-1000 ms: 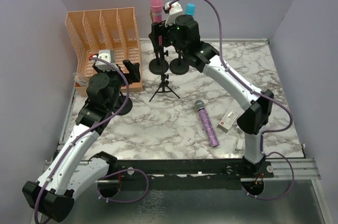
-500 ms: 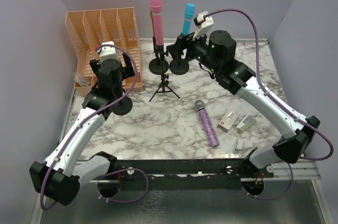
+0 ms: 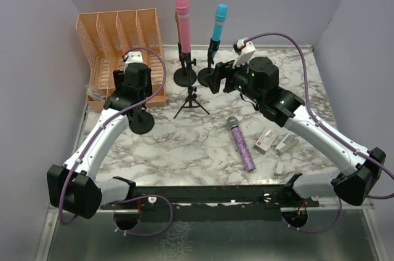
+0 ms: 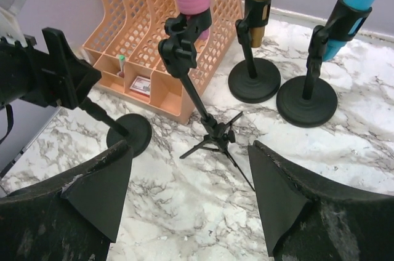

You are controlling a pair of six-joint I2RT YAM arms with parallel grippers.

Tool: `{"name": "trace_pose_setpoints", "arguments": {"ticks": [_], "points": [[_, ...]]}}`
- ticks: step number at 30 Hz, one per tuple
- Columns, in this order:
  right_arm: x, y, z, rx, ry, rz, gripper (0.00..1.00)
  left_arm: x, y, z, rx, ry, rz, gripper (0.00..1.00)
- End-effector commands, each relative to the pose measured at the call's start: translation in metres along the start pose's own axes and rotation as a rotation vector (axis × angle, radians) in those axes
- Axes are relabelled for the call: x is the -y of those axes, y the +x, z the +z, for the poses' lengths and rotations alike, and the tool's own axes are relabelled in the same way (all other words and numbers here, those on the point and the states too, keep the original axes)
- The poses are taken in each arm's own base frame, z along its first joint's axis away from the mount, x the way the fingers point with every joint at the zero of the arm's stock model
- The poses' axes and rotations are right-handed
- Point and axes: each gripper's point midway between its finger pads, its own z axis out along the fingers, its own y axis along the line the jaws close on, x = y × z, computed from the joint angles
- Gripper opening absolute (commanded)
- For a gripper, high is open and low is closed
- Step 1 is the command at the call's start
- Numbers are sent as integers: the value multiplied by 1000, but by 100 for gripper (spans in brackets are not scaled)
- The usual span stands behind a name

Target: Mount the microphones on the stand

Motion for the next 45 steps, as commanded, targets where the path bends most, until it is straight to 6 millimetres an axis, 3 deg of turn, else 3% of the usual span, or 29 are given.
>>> {"name": "trace_pose_setpoints", "arguments": {"ticks": [1, 5, 10, 14, 18, 24, 31, 33, 39, 45], "points": [[2, 15, -14, -37, 10, 30, 80, 1, -5, 0, -30, 25, 33, 66], [14, 25, -20, -52, 75, 63, 80, 17, -16, -11, -14, 143, 47, 44], [20, 31, -24, -61, 102, 81, 79, 14, -21, -20, -18, 174, 117, 46], [19, 37, -24, -75, 98, 90, 79, 8, -12, -16, -70, 138, 176, 60], [20, 46, -23, -100, 99, 96, 79, 9, -1, -5, -150, 114, 216, 60], [22, 54, -23, -120, 113, 104, 79, 14, 14, 5, -220, 118, 241, 42], [17, 49, -20, -107, 90, 117, 78, 24, 6, -1, -217, 185, 234, 8], [16, 51, -19, -114, 88, 120, 78, 30, 1, -5, -209, 235, 256, 0], [18, 56, -20, -128, 97, 128, 78, 48, -10, -34, -164, 400, 281, 0], [8, 69, -23, -134, 17, 121, 78, 87, -18, -80, -104, 682, 277, 0]]}}
